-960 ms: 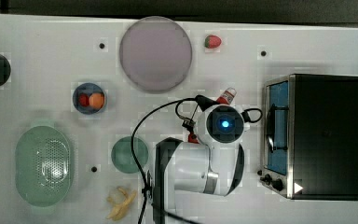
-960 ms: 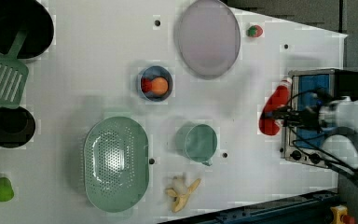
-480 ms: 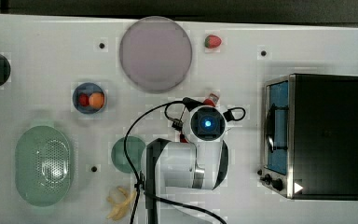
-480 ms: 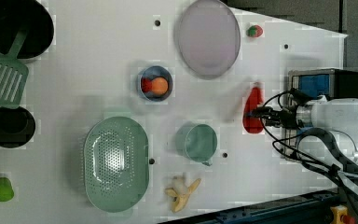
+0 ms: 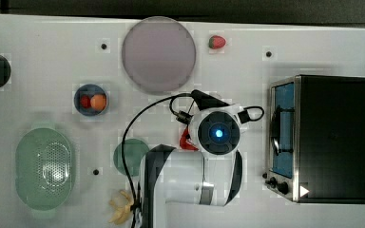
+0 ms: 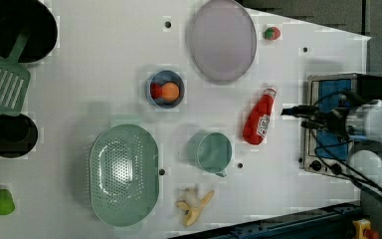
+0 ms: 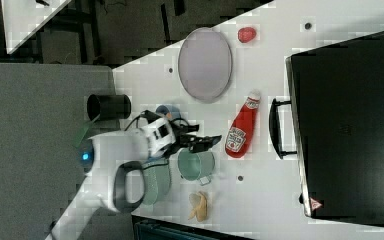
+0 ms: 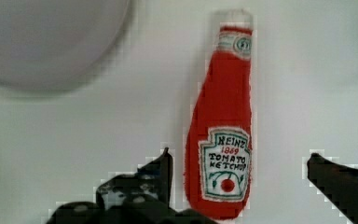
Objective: Pick ketchup from plate and place it on table.
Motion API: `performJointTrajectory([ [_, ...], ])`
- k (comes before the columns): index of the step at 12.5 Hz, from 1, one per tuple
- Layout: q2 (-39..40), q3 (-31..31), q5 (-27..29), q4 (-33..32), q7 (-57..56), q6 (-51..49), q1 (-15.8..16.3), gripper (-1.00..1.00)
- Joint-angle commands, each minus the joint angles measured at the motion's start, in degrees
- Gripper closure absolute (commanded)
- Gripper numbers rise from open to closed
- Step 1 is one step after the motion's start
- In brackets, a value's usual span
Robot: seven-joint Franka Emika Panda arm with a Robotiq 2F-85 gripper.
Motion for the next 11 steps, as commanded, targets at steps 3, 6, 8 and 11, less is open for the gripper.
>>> performJointTrajectory([
  [3, -7.1, 2.7, 0.1, 10.9, 18.5, -17.3, 1.1, -1.00],
  [6, -7.4, 2.7, 0.1, 20.0, 18.5, -24.2, 1.0, -1.00],
  [8, -7.4, 2.7, 0.1, 25.4, 18.6, -31.3, 0.9, -1.00],
  [11, -7.1, 2.3, 0.1, 32.2, 18.8, -40.2, 0.7, -1.00],
])
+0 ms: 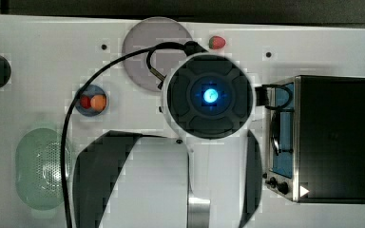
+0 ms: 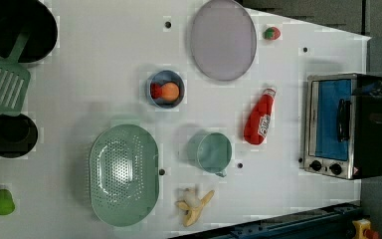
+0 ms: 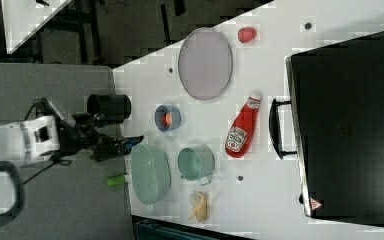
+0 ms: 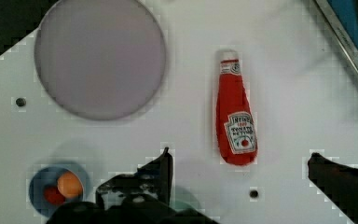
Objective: Pick ketchup from plate and place it on table.
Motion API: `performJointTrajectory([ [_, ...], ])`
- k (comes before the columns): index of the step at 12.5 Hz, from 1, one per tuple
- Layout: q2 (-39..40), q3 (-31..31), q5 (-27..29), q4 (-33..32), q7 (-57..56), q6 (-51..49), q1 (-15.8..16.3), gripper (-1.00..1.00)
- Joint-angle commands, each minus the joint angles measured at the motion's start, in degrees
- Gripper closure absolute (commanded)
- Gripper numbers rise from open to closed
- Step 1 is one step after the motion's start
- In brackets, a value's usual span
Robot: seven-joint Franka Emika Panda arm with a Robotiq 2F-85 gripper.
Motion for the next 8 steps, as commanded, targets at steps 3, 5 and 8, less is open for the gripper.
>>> performJointTrajectory([
  [3, -0.4, -0.6, 0.2, 6.9, 3.2, -12.2, -0.8, -1.00],
  [5, -0.3, -0.6, 0.2, 7.0, 3.2, -13.5, -0.8, -1.00],
  [8, -0.2, -0.6, 0.2, 6.8, 3.2, -13.2, -0.8, -1.00],
])
